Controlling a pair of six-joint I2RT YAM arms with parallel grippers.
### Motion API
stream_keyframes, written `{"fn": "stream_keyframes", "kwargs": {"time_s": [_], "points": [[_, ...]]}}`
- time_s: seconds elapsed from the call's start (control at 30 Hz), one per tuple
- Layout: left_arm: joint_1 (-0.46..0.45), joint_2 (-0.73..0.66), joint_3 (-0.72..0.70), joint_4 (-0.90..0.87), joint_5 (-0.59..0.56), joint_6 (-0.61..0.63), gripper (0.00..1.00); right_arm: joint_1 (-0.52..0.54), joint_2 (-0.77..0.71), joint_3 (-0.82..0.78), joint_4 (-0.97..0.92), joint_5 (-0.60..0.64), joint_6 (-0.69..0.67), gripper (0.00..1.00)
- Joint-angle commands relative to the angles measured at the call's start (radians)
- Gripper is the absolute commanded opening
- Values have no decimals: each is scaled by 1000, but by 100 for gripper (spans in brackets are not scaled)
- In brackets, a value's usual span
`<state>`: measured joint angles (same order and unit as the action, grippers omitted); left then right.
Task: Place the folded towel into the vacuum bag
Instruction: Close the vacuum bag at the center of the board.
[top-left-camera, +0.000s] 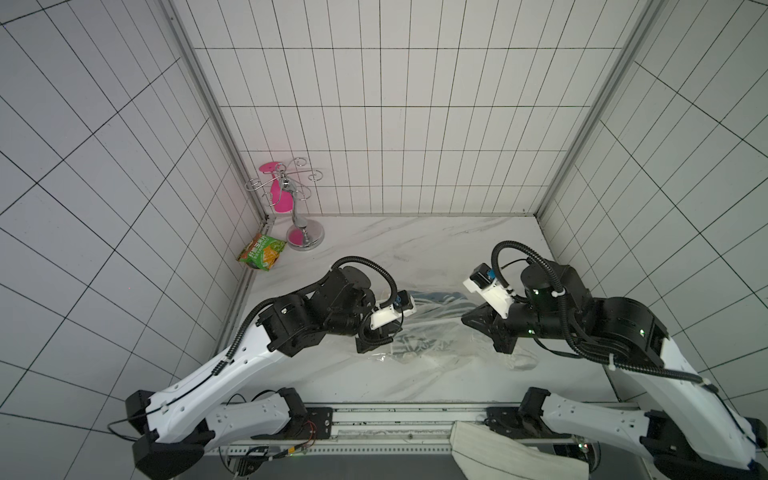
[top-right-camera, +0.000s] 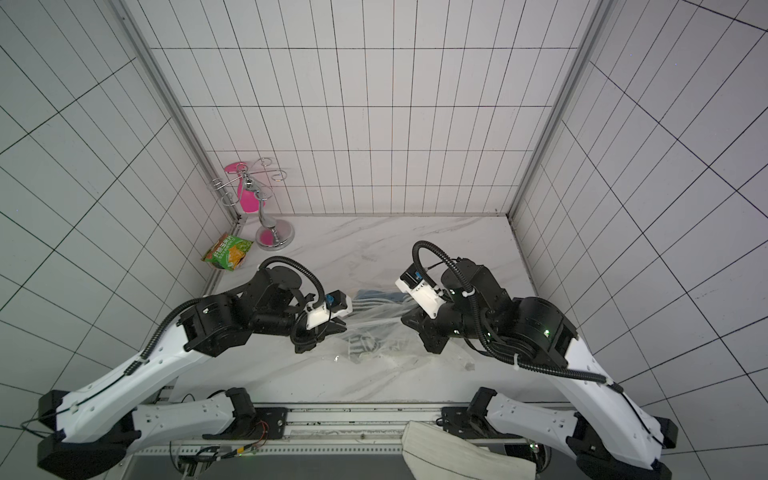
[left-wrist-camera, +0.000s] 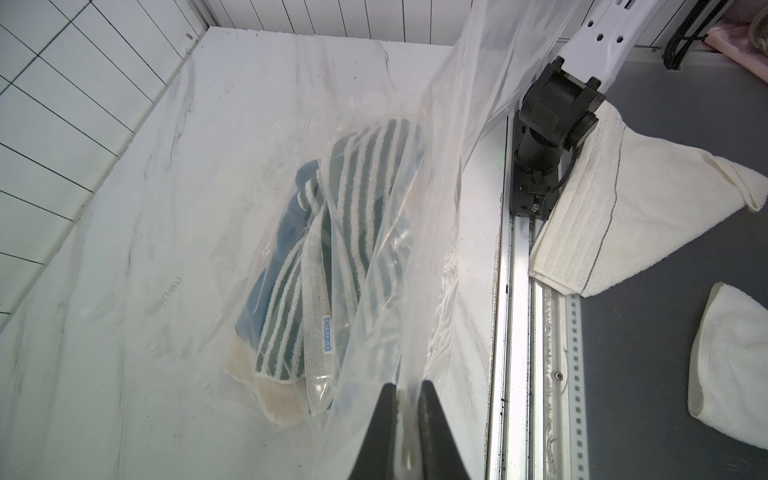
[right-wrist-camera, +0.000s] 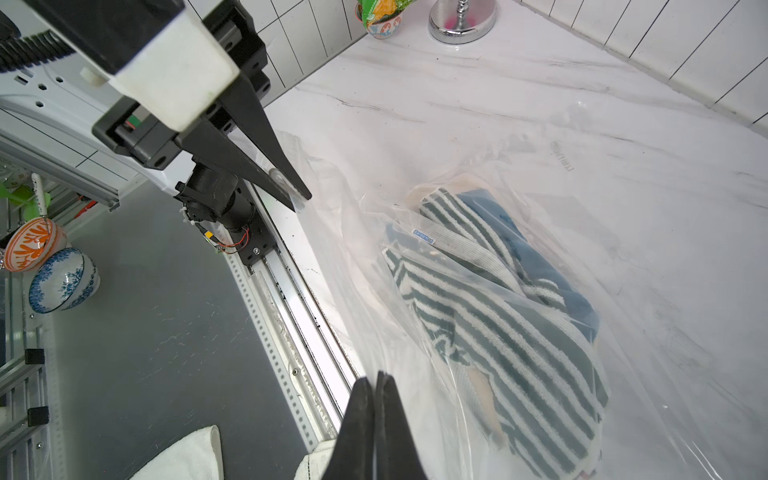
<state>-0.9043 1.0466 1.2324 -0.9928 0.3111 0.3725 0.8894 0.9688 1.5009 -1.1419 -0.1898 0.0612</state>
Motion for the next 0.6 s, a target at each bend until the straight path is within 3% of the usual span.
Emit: {"fn": "stream_keyframes", "kwargs": {"time_s": [0.0,0.3,0.37,0.43,0.5,0.57], "points": [[30,-24,-78,-372,-157,-19,0,-40,-81,131,-70,155,-13,0],[30,-65,-122,-373,-182,-25,0,-44,-81,150,-107,211,-18,0],[30,-63,-113,-358,-173,-16,0,-43,-70,141,-104,167,-15,0],[30,-62,-81,-317,-145,-16,0,-44,-36,101,-95,47,-12,0],[30,-62,-48,-273,-94,-14,0,-42,-14,35,-59,-71,-2,16],[30,-76,-41,-209,-34,-14,0,-31,-11,-17,-9,-103,18,31]]}}
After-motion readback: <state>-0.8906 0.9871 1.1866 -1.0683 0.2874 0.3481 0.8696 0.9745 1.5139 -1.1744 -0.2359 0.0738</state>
